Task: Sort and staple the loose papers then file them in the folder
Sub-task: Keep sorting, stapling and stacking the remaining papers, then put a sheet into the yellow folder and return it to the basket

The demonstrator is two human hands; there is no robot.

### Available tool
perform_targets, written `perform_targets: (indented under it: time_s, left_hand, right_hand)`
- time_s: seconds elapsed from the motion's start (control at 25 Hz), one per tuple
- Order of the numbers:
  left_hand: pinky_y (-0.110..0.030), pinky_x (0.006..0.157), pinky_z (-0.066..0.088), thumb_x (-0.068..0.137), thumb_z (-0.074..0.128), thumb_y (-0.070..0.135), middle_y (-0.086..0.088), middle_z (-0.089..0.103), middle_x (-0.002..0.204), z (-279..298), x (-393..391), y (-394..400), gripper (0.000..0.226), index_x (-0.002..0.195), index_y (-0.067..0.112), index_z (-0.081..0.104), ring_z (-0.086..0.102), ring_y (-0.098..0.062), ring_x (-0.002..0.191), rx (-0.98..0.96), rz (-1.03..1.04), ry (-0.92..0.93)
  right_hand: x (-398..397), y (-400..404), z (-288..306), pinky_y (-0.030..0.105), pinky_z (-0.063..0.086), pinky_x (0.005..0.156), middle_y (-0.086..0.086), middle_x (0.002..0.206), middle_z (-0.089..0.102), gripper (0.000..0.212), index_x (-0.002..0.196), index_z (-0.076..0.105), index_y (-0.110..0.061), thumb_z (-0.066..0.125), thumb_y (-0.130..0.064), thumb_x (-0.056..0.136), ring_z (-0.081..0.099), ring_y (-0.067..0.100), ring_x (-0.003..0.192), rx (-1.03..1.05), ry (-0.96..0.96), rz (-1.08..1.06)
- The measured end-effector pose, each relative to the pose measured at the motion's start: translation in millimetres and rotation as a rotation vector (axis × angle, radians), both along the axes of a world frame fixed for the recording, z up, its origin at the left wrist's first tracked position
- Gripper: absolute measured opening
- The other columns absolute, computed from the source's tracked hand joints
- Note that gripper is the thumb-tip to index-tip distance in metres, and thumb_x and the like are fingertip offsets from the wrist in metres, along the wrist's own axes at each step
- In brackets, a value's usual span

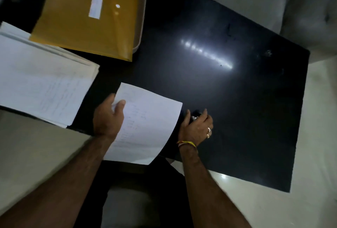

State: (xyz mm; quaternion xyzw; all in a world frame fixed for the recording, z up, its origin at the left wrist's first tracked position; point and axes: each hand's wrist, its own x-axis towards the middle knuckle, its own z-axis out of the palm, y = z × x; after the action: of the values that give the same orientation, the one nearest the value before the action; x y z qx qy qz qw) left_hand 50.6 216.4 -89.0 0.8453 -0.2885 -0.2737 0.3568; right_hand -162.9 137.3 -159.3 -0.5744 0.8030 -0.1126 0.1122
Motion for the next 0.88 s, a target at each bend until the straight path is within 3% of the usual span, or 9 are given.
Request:
perform_targets:
  time_s: [0.08, 0.16, 0.24, 0.32, 0.44, 0.52, 0.6, 0.68, 0.88]
  left_hand:
    - [-0.023, 0.079, 0.043, 0.095, 0.057, 0.020, -0.013, 0.066, 0.112, 9, 26, 11, 0.026, 0.113, 0.001, 0.062, 0.059, -0.020, 0.100, -0.029, 0.078, 0.022]
    - [-0.031, 0.092, 0.046, 0.094, 0.058, 0.029, -0.013, 0.063, 0.121, 7, 56, 22, 0.038, 0.119, 0.001, 0.060, 0.058, -0.027, 0.112, -0.031, 0.200, 0.045]
    - [-0.042, 0.099, 0.047, 0.089, 0.057, 0.035, -0.014, 0.063, 0.123, 7, 92, 36, 0.047, 0.123, 0.002, 0.058, 0.057, -0.028, 0.115, -0.072, 0.400, 0.095]
    - [-0.038, 0.096, 0.048, 0.089, 0.059, 0.029, -0.014, 0.061, 0.124, 8, 126, 50, 0.045, 0.125, 0.002, 0.058, 0.057, -0.024, 0.113, -0.140, 0.633, 0.149]
    - [-0.021, 0.083, 0.044, 0.092, 0.060, 0.013, -0.010, 0.061, 0.120, 10, 166, 74, 0.034, 0.124, 0.000, 0.059, 0.056, -0.017, 0.106, -0.190, 0.898, 0.150]
    - [-0.025, 0.088, 0.045, 0.093, 0.060, 0.016, -0.011, 0.059, 0.124, 3, 185, 88, 0.038, 0.127, -0.001, 0.056, 0.055, -0.021, 0.113, -0.190, 1.060, 0.167]
    - [-0.038, 0.100, 0.044, 0.094, 0.059, 0.020, -0.016, 0.053, 0.135, -8, 201, 95, 0.045, 0.133, -0.001, 0.051, 0.050, -0.028, 0.124, -0.168, 1.201, 0.243]
    - [-0.044, 0.101, 0.043, 0.095, 0.055, 0.019, -0.020, 0.052, 0.135, -18, 222, 96, 0.043, 0.131, -0.004, 0.051, 0.050, -0.032, 0.123, -0.148, 1.312, 0.299]
    - [-0.043, 0.087, 0.050, 0.094, 0.054, 0.020, -0.020, 0.061, 0.115, -43, 267, 92, 0.030, 0.114, -0.002, 0.059, 0.058, -0.036, 0.104, -0.095, 1.422, 0.287]
  right_hand:
    - [45, 6, 20, 0.045, 0.048, 0.092, 0.008, 0.114, 0.062, 0.051, 0.117, 0.060, -0.012, 0.043, -0.053, 0.092, 0.058, 0.026, 0.106, 0.027, -0.386, 0.039]
    - [90, 12, 48, 0.042, 0.054, 0.086, 0.004, 0.099, 0.071, 0.057, 0.102, 0.067, -0.011, 0.031, -0.055, 0.099, 0.067, 0.019, 0.094, 0.240, -0.903, -0.011]
    - [130, 11, 67, 0.037, 0.056, 0.074, 0.005, 0.085, 0.073, 0.063, 0.087, 0.069, -0.006, 0.029, -0.053, 0.101, 0.068, 0.019, 0.079, 0.413, -1.044, 0.090]
    - [167, 11, 78, 0.034, 0.053, 0.065, 0.002, 0.075, 0.068, 0.048, 0.079, 0.066, -0.007, 0.047, -0.046, 0.098, 0.063, 0.016, 0.070, 0.483, -0.993, 0.327]
    - [227, 11, 79, 0.040, 0.057, 0.069, -0.005, 0.086, 0.070, 0.015, 0.092, 0.064, -0.020, 0.065, -0.035, 0.088, 0.066, 0.013, 0.078, 0.472, -0.770, 0.713]
    - [270, 14, 76, 0.040, 0.057, 0.075, -0.006, 0.094, 0.070, 0.018, 0.103, 0.065, -0.024, 0.062, -0.034, 0.089, 0.066, 0.014, 0.086, 0.374, -0.614, 0.905]
    - [310, 14, 74, 0.037, 0.054, 0.088, 0.000, 0.107, 0.070, 0.027, 0.115, 0.067, -0.017, 0.063, -0.026, 0.091, 0.065, 0.017, 0.099, 0.216, -0.504, 1.011]
    - [352, 17, 68, 0.035, 0.049, 0.096, 0.005, 0.114, 0.068, 0.031, 0.122, 0.064, -0.011, 0.061, -0.020, 0.093, 0.062, 0.020, 0.107, 0.096, -0.394, 1.090]
    - [429, 26, 42, 0.046, 0.052, 0.086, 0.017, 0.117, 0.060, 0.037, 0.134, 0.052, -0.007, 0.049, -0.017, 0.098, 0.060, 0.035, 0.103, 0.056, -0.152, 1.138]
